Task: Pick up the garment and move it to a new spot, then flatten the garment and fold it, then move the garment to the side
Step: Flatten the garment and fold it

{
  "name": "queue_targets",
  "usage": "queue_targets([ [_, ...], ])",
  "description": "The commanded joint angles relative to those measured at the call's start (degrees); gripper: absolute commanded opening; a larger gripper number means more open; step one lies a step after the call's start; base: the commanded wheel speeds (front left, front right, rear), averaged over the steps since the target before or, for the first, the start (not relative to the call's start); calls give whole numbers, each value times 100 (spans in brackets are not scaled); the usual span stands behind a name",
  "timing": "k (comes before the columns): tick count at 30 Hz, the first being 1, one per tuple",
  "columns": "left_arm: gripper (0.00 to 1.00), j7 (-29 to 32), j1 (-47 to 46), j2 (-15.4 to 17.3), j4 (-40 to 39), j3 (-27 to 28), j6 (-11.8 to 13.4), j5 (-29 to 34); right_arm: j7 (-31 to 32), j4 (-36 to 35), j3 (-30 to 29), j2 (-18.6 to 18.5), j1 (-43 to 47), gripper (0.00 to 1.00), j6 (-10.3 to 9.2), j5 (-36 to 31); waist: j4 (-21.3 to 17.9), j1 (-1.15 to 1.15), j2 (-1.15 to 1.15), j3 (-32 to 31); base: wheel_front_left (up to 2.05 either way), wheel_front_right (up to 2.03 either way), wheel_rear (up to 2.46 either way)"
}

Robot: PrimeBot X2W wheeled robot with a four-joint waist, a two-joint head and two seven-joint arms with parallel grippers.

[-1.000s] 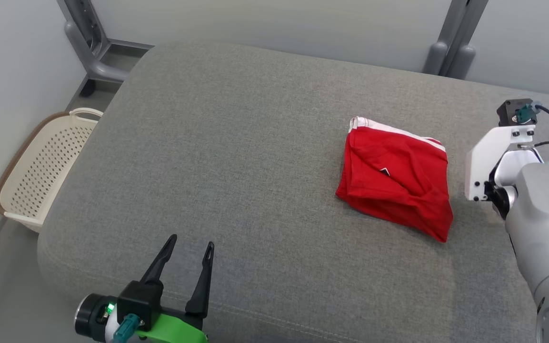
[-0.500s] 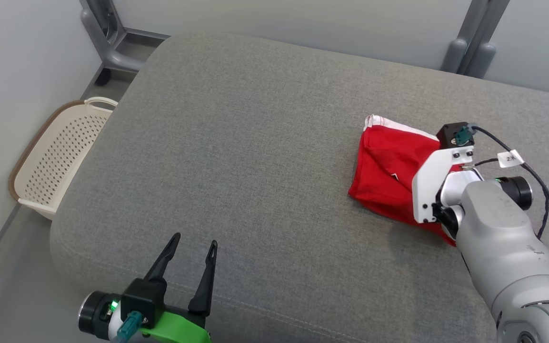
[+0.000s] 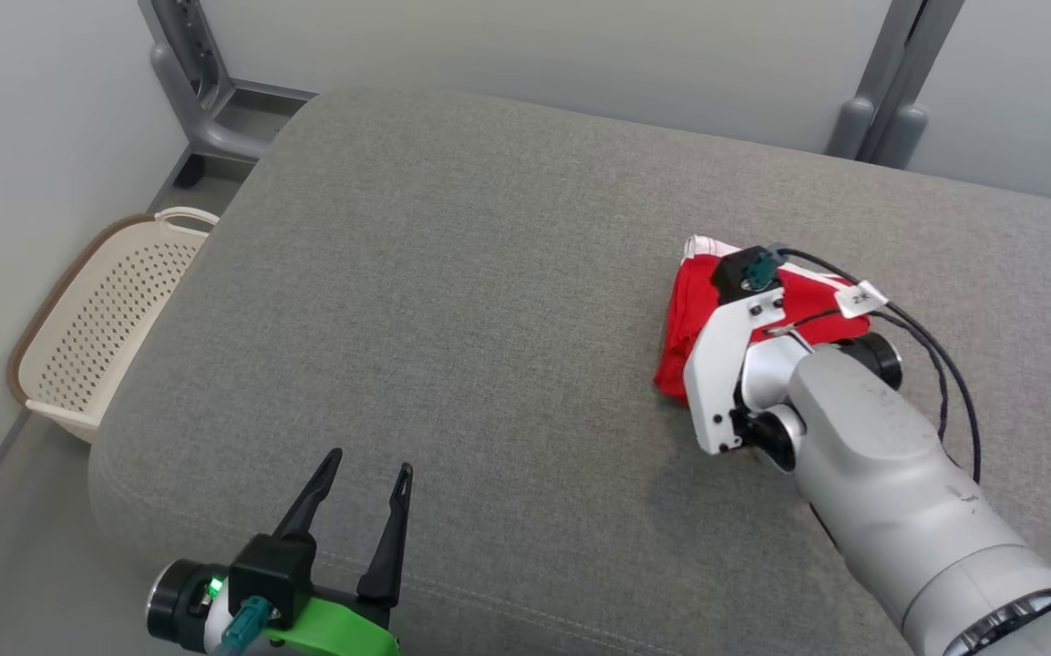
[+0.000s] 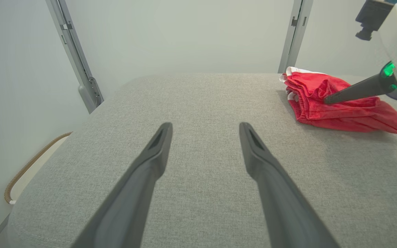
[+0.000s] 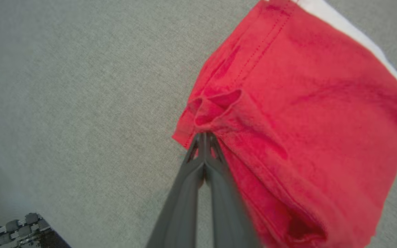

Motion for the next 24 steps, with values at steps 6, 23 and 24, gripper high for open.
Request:
queue_targets([
  [6, 100, -37, 42, 38, -30, 16, 53, -63, 435, -801, 1052, -18, 309, 0, -9, 808, -92, 0, 0, -59, 0, 0, 0],
  [23, 100, -47, 126, 75, -87, 9, 93, -50, -541, -422, 615, -578, -401, 0, -9, 467, -153, 0, 0, -151, 0, 0, 0],
  [24, 100, -48, 127, 69, -93, 2, 91, -45, -639, -311, 580, -628, -395, 0, -9, 332, -145, 0, 0, -138, 0, 0, 0],
])
